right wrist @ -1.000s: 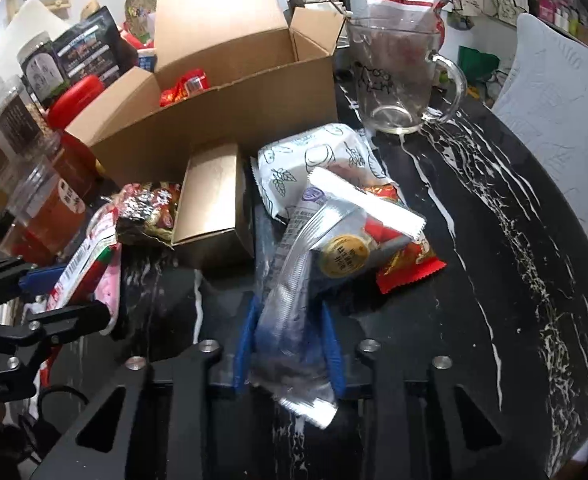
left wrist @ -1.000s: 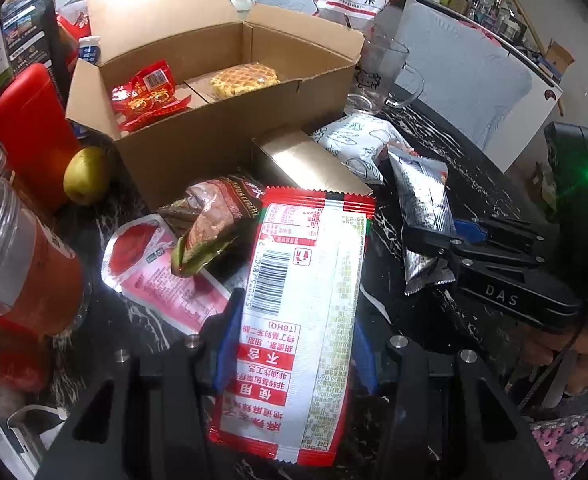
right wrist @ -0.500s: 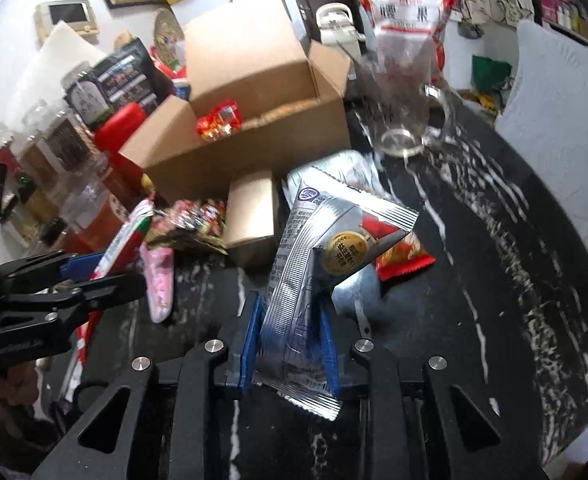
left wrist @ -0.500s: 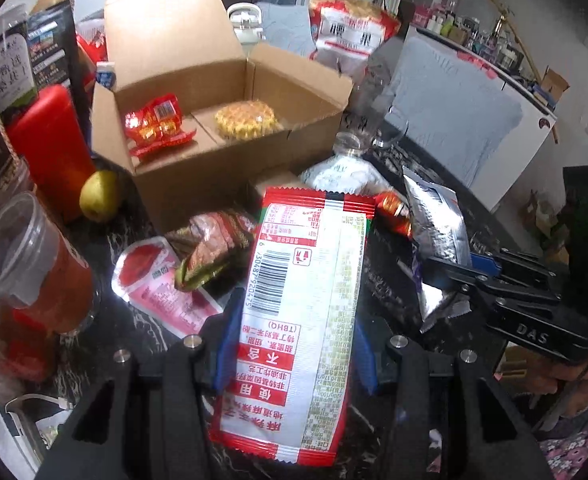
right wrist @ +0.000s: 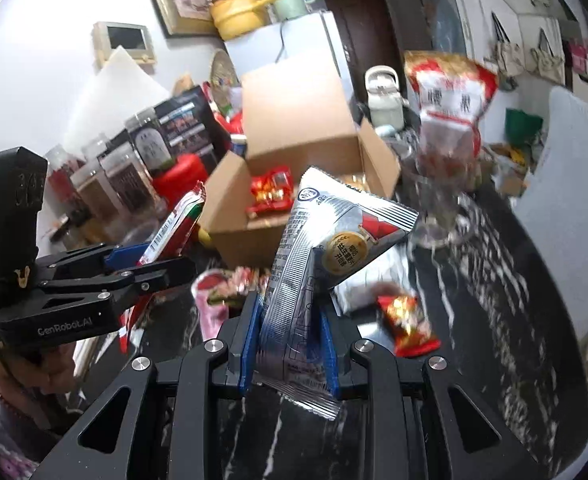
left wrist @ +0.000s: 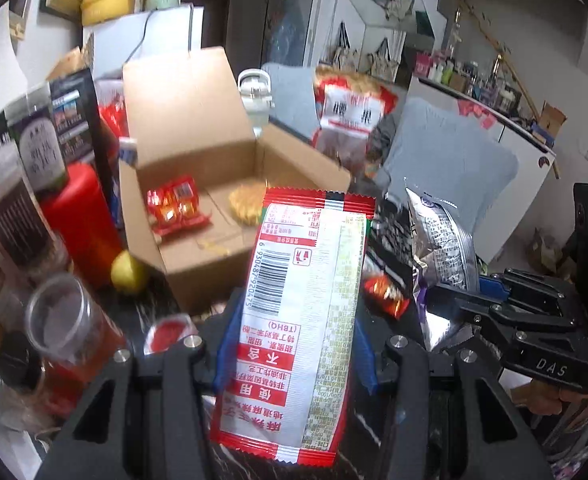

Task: Organize snacks
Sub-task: 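Carry the red-and-white packet with the left tool while the right tool carries the silver bag to the box, then open the left tool over the box while the right tool releases the silver bag inside, then withdraw both tools from the box back over the remaining snacks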

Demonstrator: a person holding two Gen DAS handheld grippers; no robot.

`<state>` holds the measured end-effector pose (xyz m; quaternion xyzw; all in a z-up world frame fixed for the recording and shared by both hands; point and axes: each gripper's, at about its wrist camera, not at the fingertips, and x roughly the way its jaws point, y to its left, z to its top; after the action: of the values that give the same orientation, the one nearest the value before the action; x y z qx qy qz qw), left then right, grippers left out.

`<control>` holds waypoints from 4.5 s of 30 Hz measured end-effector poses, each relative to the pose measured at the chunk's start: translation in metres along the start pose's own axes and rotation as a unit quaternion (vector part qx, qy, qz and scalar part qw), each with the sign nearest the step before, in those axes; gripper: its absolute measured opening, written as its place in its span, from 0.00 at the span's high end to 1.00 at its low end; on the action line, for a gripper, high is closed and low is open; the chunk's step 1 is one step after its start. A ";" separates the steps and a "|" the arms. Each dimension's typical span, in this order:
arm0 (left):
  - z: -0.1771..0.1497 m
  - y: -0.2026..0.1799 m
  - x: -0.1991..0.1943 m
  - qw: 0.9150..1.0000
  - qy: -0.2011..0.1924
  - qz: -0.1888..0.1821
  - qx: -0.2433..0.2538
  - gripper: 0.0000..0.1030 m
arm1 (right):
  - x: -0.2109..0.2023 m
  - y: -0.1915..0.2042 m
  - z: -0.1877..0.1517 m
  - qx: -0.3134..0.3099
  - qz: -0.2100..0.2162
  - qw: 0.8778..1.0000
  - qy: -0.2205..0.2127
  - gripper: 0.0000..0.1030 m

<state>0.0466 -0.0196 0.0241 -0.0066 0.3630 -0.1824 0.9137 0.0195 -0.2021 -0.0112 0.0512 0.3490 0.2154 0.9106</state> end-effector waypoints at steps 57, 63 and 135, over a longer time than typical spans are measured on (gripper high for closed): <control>0.163 0.118 0.183 0.978 -0.006 0.194 -0.074 0.53 | 0.200 -0.035 0.186 -0.092 0.019 0.995 0.022 0.73; 0.162 0.128 0.200 0.976 0.026 0.197 -0.089 0.53 | 0.214 -0.038 0.185 -0.090 0.017 0.995 0.047 0.71; 0.111 -0.004 -0.054 0.968 -0.127 0.213 -0.023 0.14 | -0.048 0.026 0.133 -0.116 -0.074 0.982 -0.128 0.33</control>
<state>0.0830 -0.0184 0.1423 0.0270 0.2414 0.0274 0.9697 0.0657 -0.1914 0.1241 -0.0538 0.2046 0.1780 0.9610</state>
